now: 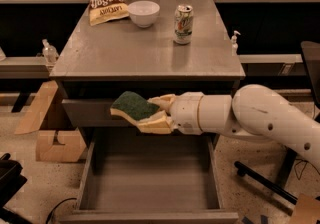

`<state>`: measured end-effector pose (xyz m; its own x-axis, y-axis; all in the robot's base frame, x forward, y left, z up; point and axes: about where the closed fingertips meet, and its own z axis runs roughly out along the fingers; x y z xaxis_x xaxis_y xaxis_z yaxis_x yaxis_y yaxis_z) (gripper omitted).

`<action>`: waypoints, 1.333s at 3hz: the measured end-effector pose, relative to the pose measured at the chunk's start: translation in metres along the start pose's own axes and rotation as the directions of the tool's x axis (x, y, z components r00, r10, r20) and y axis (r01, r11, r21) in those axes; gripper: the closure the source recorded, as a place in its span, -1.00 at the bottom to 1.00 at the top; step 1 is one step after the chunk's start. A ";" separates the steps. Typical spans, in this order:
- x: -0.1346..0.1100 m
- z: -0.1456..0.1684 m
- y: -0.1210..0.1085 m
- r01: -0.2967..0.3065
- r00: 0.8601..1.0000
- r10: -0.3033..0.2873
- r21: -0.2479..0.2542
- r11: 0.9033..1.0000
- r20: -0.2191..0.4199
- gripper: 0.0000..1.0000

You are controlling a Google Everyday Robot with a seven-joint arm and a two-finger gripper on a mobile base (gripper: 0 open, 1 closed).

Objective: Place sponge into middle drawer

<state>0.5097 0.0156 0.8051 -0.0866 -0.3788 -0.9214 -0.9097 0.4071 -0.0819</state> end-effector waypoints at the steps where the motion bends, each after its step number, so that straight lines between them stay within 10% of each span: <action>1: 0.036 0.004 0.001 0.057 0.997 -0.055 -0.048 0.997 0.051 1.00; 4: 0.090 0.023 -0.004 0.022 0.999 -0.018 -0.114 0.993 0.036 1.00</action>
Offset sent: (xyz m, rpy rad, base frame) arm 0.0128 -0.0322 -0.1071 0.0227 0.0115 0.1453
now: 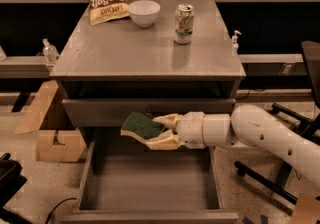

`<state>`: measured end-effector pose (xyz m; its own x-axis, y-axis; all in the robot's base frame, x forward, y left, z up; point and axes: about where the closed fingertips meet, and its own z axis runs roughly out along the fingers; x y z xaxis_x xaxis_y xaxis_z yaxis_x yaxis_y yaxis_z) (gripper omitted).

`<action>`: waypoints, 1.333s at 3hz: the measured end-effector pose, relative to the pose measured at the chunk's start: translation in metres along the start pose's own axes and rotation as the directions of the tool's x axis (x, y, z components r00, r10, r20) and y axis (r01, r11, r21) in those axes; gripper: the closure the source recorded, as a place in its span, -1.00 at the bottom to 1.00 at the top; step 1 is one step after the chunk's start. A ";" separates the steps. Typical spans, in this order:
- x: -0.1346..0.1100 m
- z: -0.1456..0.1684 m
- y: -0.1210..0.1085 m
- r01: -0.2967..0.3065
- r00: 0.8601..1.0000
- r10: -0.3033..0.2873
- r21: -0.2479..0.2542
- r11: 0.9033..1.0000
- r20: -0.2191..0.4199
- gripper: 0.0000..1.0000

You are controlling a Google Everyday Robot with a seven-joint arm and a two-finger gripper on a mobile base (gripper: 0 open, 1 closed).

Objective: Place sponge into middle drawer

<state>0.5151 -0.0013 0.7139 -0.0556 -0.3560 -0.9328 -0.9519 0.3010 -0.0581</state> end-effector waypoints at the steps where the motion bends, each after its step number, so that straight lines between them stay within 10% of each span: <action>1: 0.052 0.003 -0.004 -0.039 0.999 0.039 0.002 0.999 -0.002 1.00; 4: 0.188 0.036 -0.034 -0.013 0.999 0.012 -0.011 1.000 -0.053 1.00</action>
Offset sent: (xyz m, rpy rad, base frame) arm 0.0076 -0.0513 -0.1309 0.0086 0.0543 -0.0263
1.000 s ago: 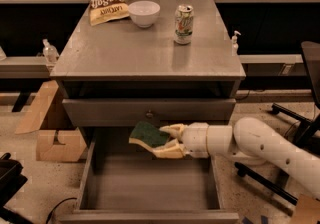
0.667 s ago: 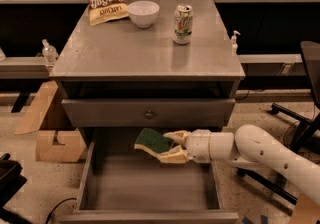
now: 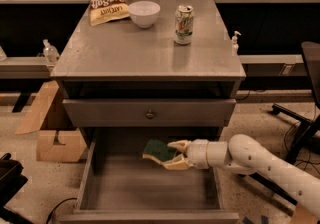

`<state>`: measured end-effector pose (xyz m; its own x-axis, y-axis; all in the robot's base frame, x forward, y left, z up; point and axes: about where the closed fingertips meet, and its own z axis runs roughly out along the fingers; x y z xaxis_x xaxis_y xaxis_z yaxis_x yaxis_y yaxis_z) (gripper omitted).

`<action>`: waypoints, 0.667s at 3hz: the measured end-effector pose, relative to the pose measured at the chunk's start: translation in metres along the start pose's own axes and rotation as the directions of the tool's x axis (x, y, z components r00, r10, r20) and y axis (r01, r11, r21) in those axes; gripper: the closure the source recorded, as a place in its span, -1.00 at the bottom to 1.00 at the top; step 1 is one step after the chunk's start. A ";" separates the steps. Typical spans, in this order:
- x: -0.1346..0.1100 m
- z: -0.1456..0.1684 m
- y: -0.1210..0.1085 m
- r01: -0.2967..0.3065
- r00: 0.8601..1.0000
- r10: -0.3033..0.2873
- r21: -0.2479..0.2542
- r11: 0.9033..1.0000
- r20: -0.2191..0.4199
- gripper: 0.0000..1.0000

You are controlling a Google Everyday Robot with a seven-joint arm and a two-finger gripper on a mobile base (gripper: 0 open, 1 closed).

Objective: Place sponge into middle drawer

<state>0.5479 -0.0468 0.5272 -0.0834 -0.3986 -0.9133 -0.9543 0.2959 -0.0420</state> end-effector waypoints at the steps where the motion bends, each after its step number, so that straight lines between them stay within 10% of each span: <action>1: 0.041 0.023 -0.001 -0.004 0.999 0.004 -0.005 1.000 -0.044 1.00; 2: 0.085 0.036 0.007 -0.036 0.993 0.034 -0.016 0.999 -0.109 1.00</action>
Offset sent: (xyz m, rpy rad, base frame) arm -0.0124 -0.0135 -0.1465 -0.1593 0.1329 -0.0183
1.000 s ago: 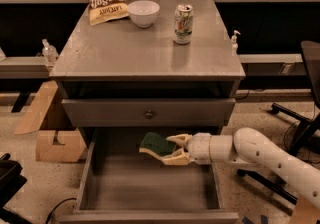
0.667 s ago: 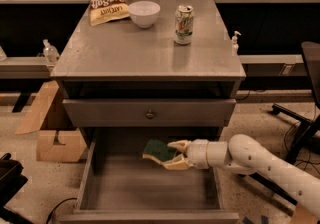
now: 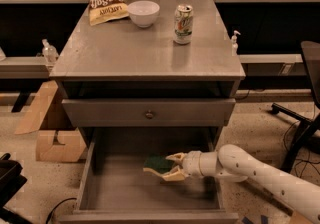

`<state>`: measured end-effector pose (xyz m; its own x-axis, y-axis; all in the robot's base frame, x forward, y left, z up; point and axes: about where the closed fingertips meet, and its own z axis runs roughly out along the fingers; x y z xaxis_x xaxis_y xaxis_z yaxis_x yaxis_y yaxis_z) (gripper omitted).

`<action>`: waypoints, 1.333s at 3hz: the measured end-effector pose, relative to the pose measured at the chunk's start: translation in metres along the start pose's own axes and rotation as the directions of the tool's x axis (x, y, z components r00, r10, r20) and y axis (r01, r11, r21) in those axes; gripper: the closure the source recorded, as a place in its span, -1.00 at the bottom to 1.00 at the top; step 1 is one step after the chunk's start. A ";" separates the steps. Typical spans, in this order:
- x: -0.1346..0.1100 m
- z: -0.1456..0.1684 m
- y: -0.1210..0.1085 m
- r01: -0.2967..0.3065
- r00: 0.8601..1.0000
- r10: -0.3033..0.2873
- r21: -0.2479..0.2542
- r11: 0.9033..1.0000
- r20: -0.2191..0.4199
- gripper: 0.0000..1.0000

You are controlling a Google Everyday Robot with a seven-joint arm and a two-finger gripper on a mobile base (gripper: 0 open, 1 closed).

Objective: Place sponge into middle drawer

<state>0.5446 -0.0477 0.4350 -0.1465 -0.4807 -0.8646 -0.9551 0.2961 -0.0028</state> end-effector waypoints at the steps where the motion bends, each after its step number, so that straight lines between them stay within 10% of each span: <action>1: 0.033 0.010 0.010 -0.041 0.995 0.038 -0.031 0.999 -0.097 1.00; 4: 0.034 0.014 0.014 -0.045 0.995 0.041 -0.041 0.998 -0.096 -0.31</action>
Offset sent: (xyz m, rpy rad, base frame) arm -0.0106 -0.0041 -0.0304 -0.0691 0.0681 0.0080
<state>0.5304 -0.0482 0.3982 -0.2092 -0.5456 -0.8115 -0.9574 0.2830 0.0566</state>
